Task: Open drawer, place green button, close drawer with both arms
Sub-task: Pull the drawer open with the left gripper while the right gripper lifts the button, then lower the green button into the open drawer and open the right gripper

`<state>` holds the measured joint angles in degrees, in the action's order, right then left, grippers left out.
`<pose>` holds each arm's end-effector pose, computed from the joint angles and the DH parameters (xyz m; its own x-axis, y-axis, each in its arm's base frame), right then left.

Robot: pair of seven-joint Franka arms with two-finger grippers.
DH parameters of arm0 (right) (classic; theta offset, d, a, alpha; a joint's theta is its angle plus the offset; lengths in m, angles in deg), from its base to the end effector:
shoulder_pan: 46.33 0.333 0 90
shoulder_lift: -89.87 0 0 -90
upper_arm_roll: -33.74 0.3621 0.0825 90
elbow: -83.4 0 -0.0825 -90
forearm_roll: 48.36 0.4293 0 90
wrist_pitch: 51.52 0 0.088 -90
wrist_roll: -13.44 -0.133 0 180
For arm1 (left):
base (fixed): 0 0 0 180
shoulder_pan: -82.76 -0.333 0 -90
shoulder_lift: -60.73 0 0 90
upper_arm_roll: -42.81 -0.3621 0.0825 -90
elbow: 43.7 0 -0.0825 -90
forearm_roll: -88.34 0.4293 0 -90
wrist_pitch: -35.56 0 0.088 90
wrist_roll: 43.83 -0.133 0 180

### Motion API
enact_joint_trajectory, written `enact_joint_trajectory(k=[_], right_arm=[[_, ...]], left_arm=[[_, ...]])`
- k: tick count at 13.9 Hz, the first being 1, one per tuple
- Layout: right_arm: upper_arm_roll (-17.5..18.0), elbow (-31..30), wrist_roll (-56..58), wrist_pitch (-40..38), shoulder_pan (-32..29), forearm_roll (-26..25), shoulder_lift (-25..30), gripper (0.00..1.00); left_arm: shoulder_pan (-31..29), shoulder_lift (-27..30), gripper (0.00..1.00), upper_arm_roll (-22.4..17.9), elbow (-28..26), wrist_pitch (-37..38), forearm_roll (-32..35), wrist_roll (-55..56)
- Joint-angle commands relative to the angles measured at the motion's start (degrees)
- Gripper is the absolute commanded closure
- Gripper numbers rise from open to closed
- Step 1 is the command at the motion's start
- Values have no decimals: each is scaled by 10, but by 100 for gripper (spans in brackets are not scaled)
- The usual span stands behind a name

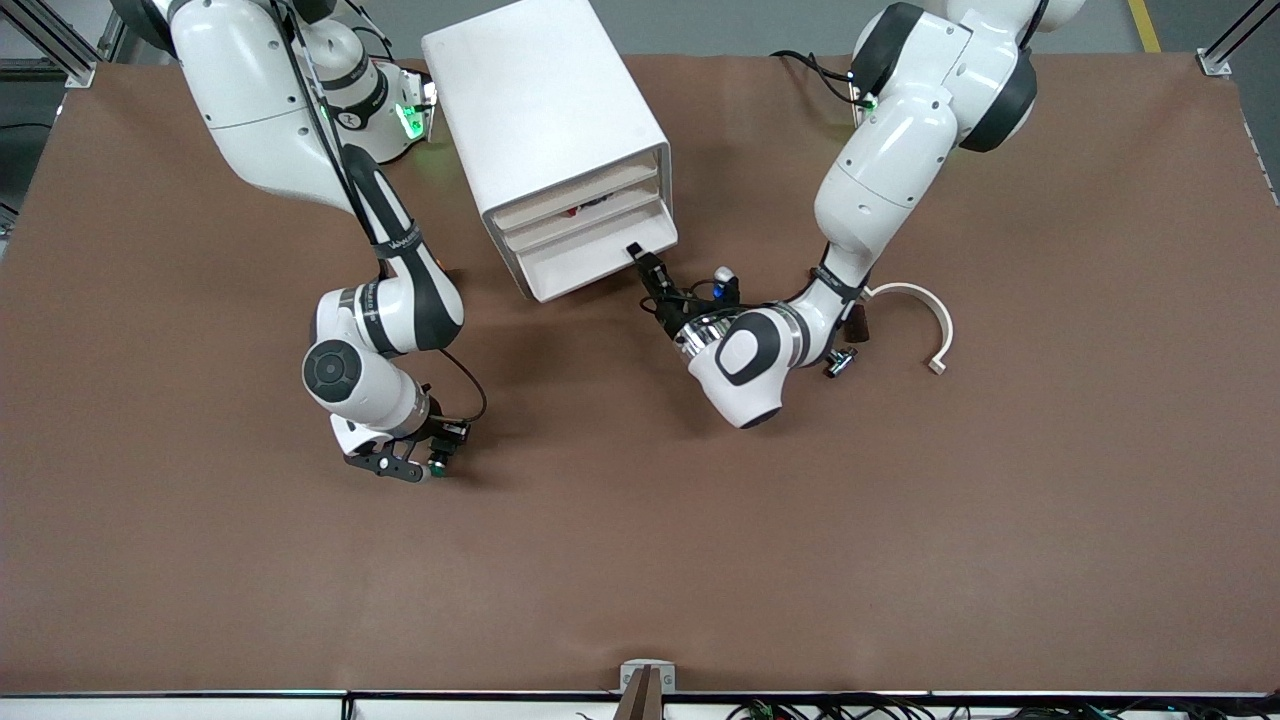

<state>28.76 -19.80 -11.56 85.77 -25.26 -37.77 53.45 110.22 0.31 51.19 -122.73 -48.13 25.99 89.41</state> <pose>0.6756 0.2033 0.1669 0.9600 -0.2722 -0.0652 -0.2754 -0.9603 -0.0452 0.5100 -0.4991 0.0905 -0.5541 0.8300 0.0642 0.0520 0.1115 -0.9924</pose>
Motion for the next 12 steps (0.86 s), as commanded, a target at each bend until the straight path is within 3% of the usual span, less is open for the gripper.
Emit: enact_joint_trajectory(k=[1, 5, 8, 9, 10, 11, 12], right_arm=[[0, 12, -28, -80, -7, 14, 44, 100], [1, 4, -150, -162, 5, 14, 131, 100], [2, -21, -300, -170, 68, 14, 172, 100], [2, -28, -346, -169, 92, 14, 181, 100], [2, -33, -393, -165, 117, 14, 187, 100], [2, -36, -453, -156, 142, 14, 191, 100], [2, -36, -508, -146, 165, 14, 191, 100]], left_arm=[[-24, 2, 89, -10, -1, 1, -2, 13], [-49, 4, 86, -10, -1, -10, -5, 14], [-58, 5, 82, -10, -1, -18, -4, 13], [-58, 5, 75, -10, 0, -23, -5, 13], [-61, 6, 59, -9, 0, -31, -6, 10], [-62, 7, 24, -7, 8, -34, -6, 4], [-63, 7, 0, -5, 24, -34, -7, 2]])
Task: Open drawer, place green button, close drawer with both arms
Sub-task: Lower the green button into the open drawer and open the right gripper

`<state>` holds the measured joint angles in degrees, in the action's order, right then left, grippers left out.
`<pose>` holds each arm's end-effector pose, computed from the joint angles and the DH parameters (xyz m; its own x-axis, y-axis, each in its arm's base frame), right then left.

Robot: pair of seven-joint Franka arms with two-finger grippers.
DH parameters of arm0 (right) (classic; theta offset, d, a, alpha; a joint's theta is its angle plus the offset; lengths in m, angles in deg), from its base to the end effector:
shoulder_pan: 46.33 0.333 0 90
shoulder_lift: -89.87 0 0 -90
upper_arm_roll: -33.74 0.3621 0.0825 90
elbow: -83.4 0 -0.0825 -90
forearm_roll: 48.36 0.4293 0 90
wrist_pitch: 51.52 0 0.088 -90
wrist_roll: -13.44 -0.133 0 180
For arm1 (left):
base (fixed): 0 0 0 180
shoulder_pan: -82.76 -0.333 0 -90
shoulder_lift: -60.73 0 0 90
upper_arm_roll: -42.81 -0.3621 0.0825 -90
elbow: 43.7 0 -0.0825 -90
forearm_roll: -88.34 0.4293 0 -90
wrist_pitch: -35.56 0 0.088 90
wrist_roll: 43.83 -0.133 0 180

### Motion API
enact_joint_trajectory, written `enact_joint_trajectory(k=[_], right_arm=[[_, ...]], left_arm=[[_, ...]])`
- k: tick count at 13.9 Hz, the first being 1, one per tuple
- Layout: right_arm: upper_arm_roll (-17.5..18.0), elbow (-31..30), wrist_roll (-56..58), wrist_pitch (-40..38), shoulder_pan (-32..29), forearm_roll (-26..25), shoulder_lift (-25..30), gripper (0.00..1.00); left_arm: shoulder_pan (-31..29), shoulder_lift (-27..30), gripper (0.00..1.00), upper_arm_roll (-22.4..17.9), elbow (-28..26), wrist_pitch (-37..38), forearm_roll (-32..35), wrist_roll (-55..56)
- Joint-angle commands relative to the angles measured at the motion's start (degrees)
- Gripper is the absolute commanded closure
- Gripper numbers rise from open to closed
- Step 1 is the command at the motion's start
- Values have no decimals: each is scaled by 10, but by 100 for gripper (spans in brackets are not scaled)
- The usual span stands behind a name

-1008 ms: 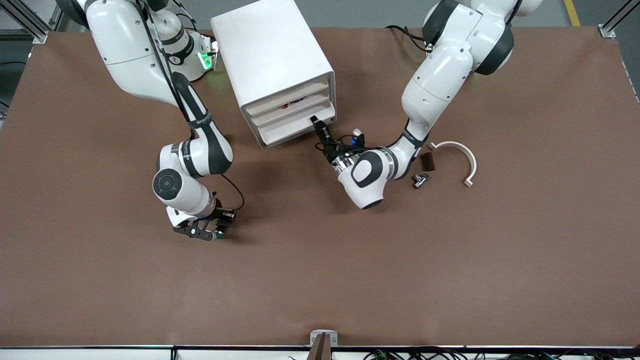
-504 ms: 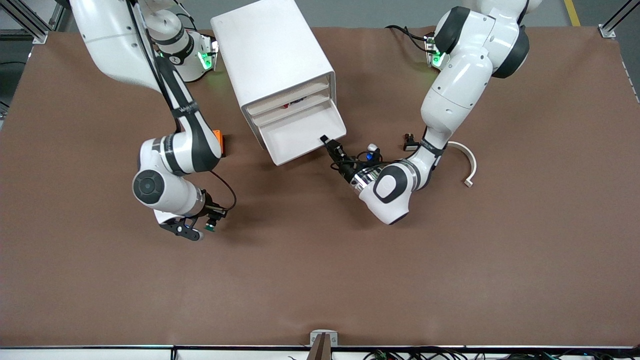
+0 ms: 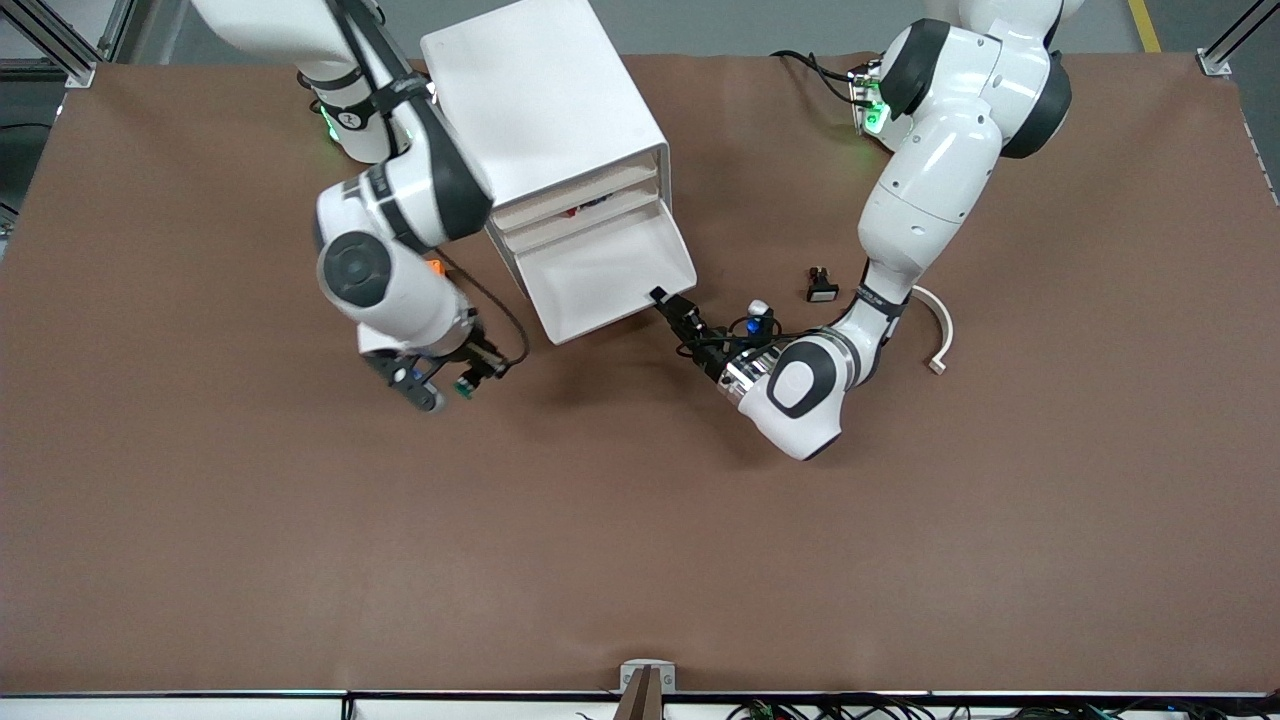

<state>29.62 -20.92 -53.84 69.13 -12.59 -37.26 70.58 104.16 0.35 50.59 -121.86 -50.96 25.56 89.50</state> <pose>0.5851 0.3515 0.3425 0.7189 -0.6791 -0.1482 -0.6868 -0.7269 -0.0009 0.5754 -0.4400 0.0906 -0.6745 0.7366 0.0498 0.0791 0.1391 -0.9871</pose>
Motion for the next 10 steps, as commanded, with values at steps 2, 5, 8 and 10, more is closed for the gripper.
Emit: enact_joint_trajectory(k=[2, 5, 8, 10], right_arm=[[-7, -31, -180, 52, 88, 9, 18, 100], [-7, -42, -290, 90, 146, 7, 12, 100], [-7, -44, -371, 105, 192, 3, -16, 100], [-8, -43, -399, 106, 210, 1, -29, 100]], left_arm=[[-6, 17, 0, 2, 21, -3, 2, -1], [-22, 20, 0, -2, 53, 26, 13, -146], [-38, 30, 0, -2, 89, 26, 68, -342], [-37, 47, 0, -3, 105, 17, 115, -442]])
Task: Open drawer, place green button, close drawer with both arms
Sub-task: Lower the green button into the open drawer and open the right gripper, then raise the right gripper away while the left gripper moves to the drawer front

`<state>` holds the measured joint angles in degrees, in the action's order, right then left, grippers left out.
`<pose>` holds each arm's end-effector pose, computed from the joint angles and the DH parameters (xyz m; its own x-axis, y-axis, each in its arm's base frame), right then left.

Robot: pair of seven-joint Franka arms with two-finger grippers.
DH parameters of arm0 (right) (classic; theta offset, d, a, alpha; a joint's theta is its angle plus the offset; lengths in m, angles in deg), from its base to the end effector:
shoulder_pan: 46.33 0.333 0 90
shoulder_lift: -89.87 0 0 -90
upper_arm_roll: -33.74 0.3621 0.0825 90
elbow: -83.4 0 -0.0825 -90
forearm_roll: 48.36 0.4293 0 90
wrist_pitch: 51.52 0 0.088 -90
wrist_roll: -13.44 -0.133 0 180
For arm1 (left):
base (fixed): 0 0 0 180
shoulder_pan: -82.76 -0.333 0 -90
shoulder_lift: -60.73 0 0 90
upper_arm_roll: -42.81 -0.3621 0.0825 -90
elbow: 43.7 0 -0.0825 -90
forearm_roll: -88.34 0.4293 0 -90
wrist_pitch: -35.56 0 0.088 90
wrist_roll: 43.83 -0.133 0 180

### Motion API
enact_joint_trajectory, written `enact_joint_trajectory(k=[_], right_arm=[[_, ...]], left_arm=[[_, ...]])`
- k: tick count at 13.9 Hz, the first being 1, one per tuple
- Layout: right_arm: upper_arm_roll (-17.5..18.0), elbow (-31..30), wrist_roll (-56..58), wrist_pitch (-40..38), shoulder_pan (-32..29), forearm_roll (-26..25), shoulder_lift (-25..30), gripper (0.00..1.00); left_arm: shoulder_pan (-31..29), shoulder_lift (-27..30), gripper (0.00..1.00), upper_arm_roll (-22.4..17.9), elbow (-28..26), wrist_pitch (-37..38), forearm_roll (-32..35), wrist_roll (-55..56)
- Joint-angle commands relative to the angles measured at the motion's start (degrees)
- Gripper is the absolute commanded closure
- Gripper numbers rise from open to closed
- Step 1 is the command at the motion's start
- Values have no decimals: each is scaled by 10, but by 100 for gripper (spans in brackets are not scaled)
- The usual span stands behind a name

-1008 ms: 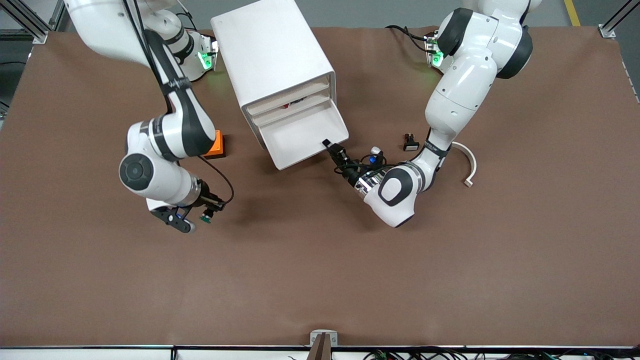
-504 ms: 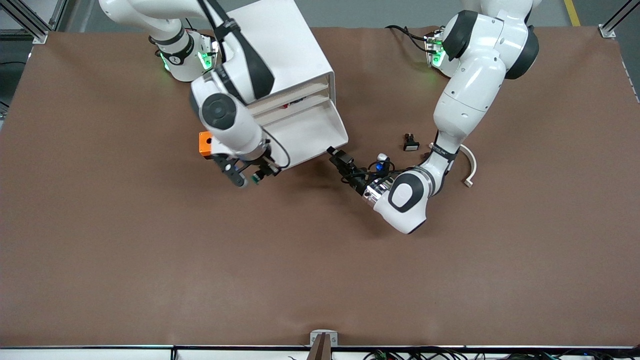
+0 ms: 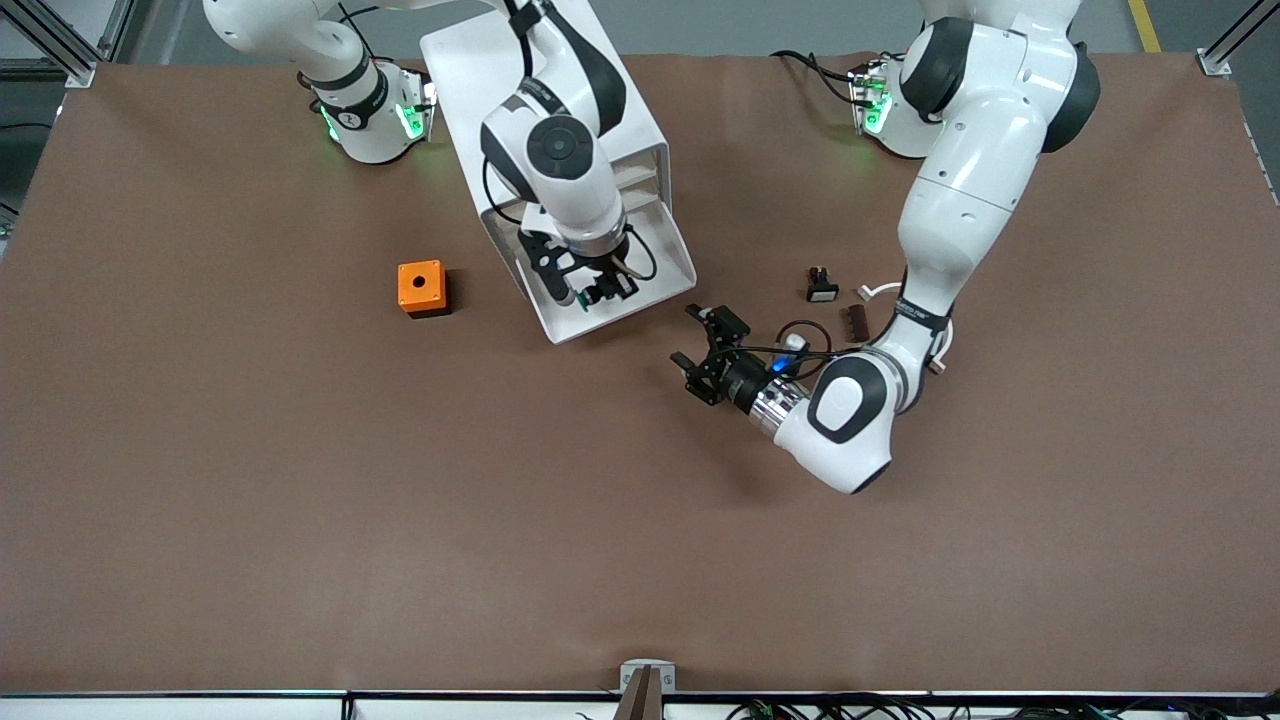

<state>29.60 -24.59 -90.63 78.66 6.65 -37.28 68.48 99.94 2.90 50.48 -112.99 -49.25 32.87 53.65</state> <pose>0.4414 0.5219 0.3007 0.4645 -0.8773 -0.1212 -0.8824 -0.4701 0.0213 0.6550 -0.3999 0.1708 -0.3670 0.6834 -0.6311 0.6180 -0.3280 -0.7145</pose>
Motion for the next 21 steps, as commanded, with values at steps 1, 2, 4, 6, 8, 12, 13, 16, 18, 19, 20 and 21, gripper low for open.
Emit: enact_joint_trajectory(k=[1, 2, 4, 6, 8, 12, 13, 16, 18, 19, 20, 21], right_arm=[[-8, -5, -45, 17, 24, 2, -14, 100], [-8, -4, -60, 29, 28, 2, -18, 100], [-8, 1, -72, 35, 34, 2, -28, 99], [-8, 9, -70, 33, 34, 1, -31, 43], [-8, 20, -68, 27, 32, -2, -31, 0], [-9, 91, 66, -68, -11, -2, -30, 0], [-9, 116, 115, -103, -29, -2, -30, 0], [-11, 159, 304, -193, -93, -3, -20, 0], [-11, 162, 415, -223, -149, -4, 5, 0], [-12, 163, 479, -251, -178, -14, 17, 0], [-11, 168, 536, -279, -206, -27, 27, 0], [-11, 182, 600, -313, -237, -40, 36, 0]], left_arm=[[5, 32, 0, -2, 16, -10, 64, -128], [7, 46, 0, -3, 15, -24, 94, -168], [11, 68, 0, -1, 14, -56, 162, -225], [13, 87, 0, 2, 13, -97, 207, -263], [26, 99, 0, 6, 12, -149, 278, -286], [60, 126, 0, 6, 4, -253, 428, -295], [72, 130, 0, 6, 0, -276, 466, -294], [104, 126, 0, 5, -1, -315, 555, -286], [117, 129, 0, 4, -29, -344, 564, -286], [126, 130, 0, 4, -39, -350, 570, -283], [137, 127, 0, 4, -41, -350, 575, -281], [146, 126, 0, 4, -51, -355, 582, -277]])
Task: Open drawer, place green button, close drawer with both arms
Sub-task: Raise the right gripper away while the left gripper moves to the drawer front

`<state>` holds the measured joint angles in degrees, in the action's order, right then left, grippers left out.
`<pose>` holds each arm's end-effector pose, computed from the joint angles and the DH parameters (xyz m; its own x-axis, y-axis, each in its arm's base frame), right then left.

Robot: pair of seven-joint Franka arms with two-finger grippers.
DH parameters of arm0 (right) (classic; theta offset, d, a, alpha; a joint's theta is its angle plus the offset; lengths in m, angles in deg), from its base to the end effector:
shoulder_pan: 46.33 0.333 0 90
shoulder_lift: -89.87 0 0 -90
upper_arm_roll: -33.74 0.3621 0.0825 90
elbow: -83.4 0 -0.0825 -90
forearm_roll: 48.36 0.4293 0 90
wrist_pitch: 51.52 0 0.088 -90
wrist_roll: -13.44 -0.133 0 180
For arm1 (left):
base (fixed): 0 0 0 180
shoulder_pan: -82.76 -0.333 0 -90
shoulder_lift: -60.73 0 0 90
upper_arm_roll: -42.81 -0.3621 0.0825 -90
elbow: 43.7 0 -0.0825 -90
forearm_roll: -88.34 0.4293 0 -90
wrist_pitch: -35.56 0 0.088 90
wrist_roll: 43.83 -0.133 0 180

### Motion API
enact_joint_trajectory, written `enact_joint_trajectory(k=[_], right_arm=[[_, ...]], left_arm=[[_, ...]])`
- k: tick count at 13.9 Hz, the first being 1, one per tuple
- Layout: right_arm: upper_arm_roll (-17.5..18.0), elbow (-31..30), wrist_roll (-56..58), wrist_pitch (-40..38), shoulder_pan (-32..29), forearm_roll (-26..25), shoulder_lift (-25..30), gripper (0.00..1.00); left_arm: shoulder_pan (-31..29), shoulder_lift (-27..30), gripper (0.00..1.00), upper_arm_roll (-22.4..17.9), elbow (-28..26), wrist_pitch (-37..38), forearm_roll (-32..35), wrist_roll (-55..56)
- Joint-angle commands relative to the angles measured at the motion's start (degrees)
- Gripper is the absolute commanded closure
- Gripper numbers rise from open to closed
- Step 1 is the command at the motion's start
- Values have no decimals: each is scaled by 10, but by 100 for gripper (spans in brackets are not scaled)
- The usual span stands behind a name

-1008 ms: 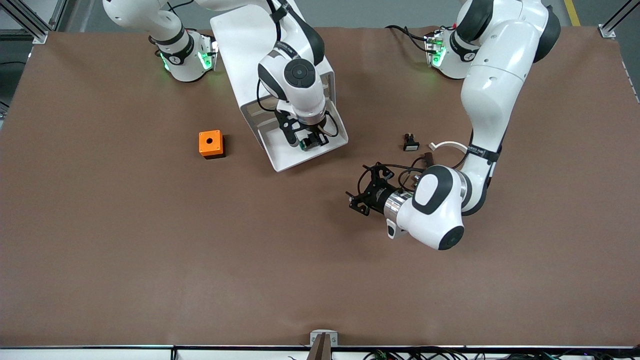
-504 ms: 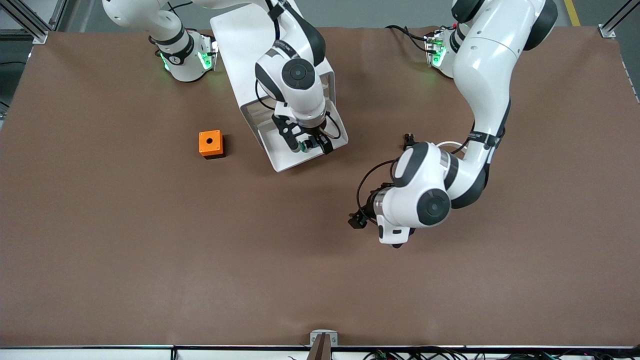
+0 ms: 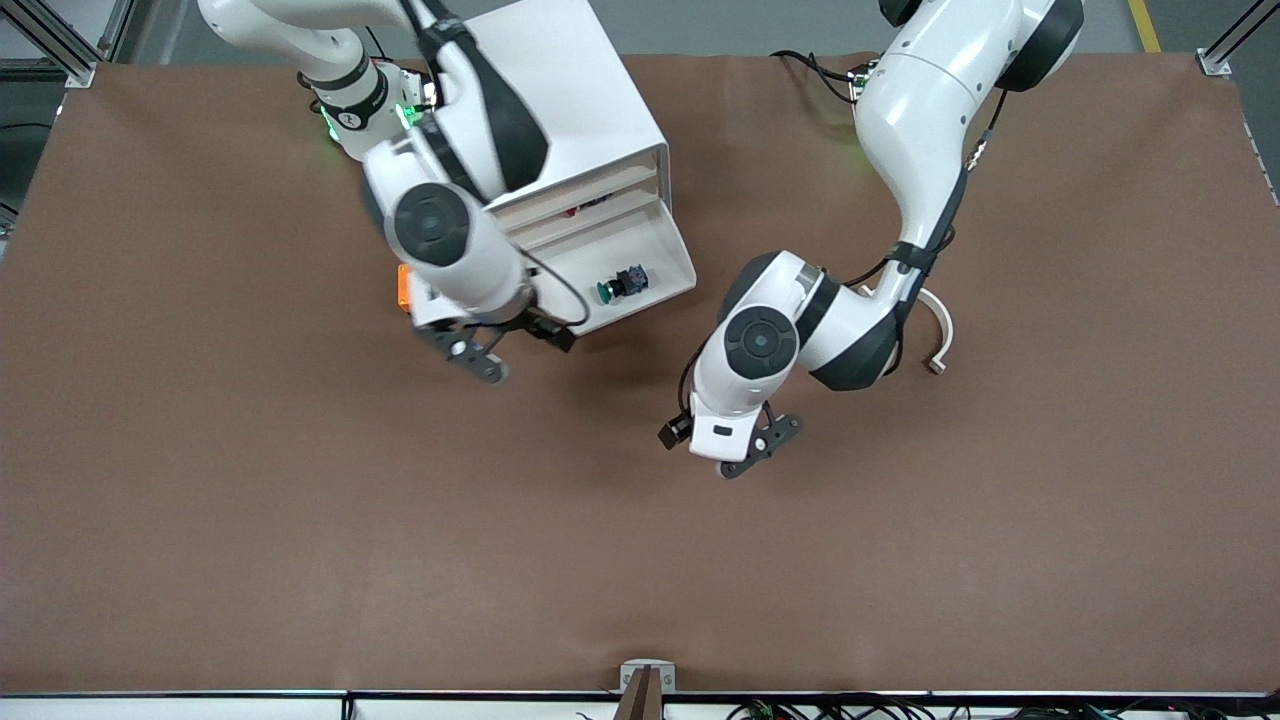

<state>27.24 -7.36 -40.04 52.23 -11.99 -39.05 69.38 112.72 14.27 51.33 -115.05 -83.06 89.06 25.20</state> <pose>0.6104 0.3519 0.4233 0.8676 -0.4683 -0.1670 -0.4690 -0.8824 0.0378 0.6674 -0.4897 0.2684 0.8379 0.5395 -0.0827 0.5443 -0.8372 0.0533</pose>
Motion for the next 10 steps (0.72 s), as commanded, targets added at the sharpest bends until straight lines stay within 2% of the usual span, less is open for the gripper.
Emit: enact_joint_trajectory(k=[1, 4, 7, 10], right_arm=[[12, 23, 154, -83, -77, -33, 33, 0], [12, 36, 320, -131, -158, -70, 60, 0], [12, 36, 459, -152, -236, -73, 83, 0], [12, 36, 552, -172, -303, -74, 102, 0]], left_arm=[[25, 13, 0, -4, -38, -22, 22, 12], [55, 13, 0, -4, -54, -23, 22, 29], [87, 13, 0, -3, -62, -23, 22, 47], [116, 11, 0, 3, -71, -22, 17, 62]])
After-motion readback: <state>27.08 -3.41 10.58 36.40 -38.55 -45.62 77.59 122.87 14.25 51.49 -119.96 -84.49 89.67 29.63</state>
